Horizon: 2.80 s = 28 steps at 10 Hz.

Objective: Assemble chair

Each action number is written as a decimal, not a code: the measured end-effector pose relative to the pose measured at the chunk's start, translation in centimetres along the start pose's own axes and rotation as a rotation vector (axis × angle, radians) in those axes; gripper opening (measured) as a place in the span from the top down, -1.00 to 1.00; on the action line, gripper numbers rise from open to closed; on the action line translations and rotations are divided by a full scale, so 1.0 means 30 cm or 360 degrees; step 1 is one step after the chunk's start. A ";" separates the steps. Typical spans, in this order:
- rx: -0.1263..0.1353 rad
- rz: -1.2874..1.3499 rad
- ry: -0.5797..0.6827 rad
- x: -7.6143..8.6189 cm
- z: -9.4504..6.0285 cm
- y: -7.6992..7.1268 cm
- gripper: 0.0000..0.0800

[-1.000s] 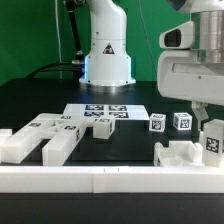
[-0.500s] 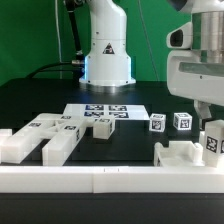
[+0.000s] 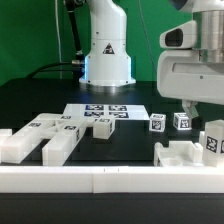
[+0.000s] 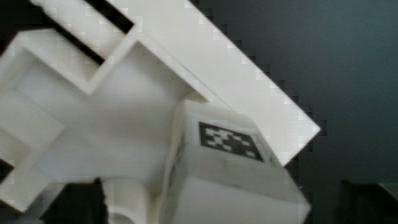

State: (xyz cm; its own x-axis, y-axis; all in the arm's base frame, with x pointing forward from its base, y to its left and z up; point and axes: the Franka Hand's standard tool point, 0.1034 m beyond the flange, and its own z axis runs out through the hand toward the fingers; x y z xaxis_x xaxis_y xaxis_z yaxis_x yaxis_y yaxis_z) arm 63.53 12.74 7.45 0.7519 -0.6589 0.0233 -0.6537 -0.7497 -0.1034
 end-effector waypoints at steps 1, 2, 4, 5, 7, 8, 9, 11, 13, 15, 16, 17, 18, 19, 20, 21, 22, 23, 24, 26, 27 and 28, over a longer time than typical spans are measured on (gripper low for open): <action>-0.0001 -0.0150 0.0000 0.001 0.001 0.001 -0.62; -0.0002 -0.0303 0.0000 0.003 0.002 0.004 -0.62; -0.0004 -0.0537 0.0001 0.004 0.002 0.004 -0.62; -0.0011 -0.0706 0.0005 0.006 0.002 0.006 -0.62; -0.0011 -0.0944 0.0006 0.007 0.001 0.005 -0.62; -0.0014 -0.1019 0.0007 0.006 0.001 0.003 -0.62; -0.0026 -0.1156 0.0013 0.006 0.001 0.004 -0.62; -0.0039 -0.1336 0.0016 0.008 0.001 0.005 -0.62; -0.0058 -0.1614 0.0018 0.014 0.001 0.011 -0.62; -0.0058 -0.1606 0.0018 0.018 0.001 0.014 -0.59; -0.0058 -0.1580 0.0018 0.018 0.001 0.014 -0.14; -0.0057 -0.1556 0.0019 0.018 0.001 0.014 0.28; -0.0056 -0.1489 0.0019 0.018 0.001 0.014 0.28; -0.0055 -0.1394 0.0021 0.017 0.001 0.014 0.27; -0.0049 -0.1234 0.0020 0.015 0.002 0.014 0.27; -0.0045 -0.1082 0.0022 0.014 0.003 0.014 0.27; -0.0038 -0.0950 0.0023 0.012 0.003 0.012 0.27; -0.0028 -0.0845 0.0021 0.013 0.003 0.012 0.27; -0.0018 -0.0677 0.0017 0.011 0.003 0.010 0.27; -0.0013 -0.0393 0.0016 0.005 0.003 0.006 0.27; -0.0010 -0.0252 0.0015 0.006 0.003 0.007 0.27; -0.0002 -0.0120 0.0012 0.006 0.003 0.006 0.27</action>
Offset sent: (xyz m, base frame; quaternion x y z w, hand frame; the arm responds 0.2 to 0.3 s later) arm 0.0068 -0.0003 0.0003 -0.0102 0.0011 -0.1804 0.9835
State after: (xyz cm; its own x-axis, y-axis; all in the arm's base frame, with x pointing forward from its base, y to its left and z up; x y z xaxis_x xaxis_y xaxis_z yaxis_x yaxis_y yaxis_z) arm 63.55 12.50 7.34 0.7983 -0.6010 0.0387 -0.5953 -0.7973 -0.1000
